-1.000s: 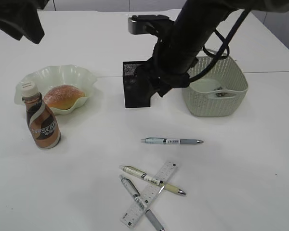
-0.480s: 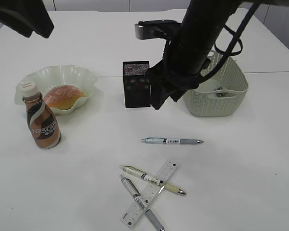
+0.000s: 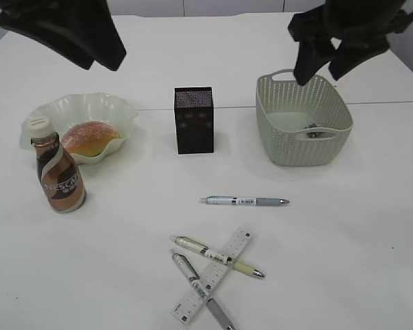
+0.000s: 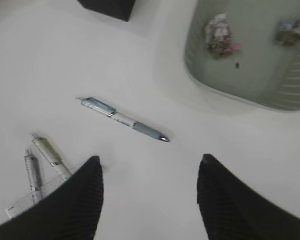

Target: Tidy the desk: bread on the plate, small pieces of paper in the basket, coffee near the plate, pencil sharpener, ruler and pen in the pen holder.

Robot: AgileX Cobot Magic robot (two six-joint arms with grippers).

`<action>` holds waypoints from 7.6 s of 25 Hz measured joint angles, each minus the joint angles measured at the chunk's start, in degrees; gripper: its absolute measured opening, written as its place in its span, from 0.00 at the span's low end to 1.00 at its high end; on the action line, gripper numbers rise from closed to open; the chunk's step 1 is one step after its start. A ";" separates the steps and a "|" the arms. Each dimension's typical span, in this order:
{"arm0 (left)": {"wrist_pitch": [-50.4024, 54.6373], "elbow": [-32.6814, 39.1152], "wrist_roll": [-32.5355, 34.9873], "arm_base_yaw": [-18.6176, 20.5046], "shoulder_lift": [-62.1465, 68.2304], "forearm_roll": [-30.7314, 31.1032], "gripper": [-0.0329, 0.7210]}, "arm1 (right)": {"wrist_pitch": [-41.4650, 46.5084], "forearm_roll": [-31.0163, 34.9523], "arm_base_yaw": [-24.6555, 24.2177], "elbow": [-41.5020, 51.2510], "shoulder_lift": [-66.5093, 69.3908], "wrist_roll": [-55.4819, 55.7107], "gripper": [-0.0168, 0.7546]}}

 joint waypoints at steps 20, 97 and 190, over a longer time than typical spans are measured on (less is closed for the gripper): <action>-0.46 0.00 -4.48 -13.47 16.91 -1.54 0.38 | 0.19 -3.52 0.00 44.48 -27.78 2.69 0.59; -15.65 5.32 1.04 -13.47 41.16 2.65 0.48 | 0.19 -0.39 0.00 45.29 -36.03 4.76 0.59; -95.97 4.91 -2.04 10.41 42.13 10.60 0.37 | 0.19 -2.98 0.00 45.29 -36.03 -2.33 0.59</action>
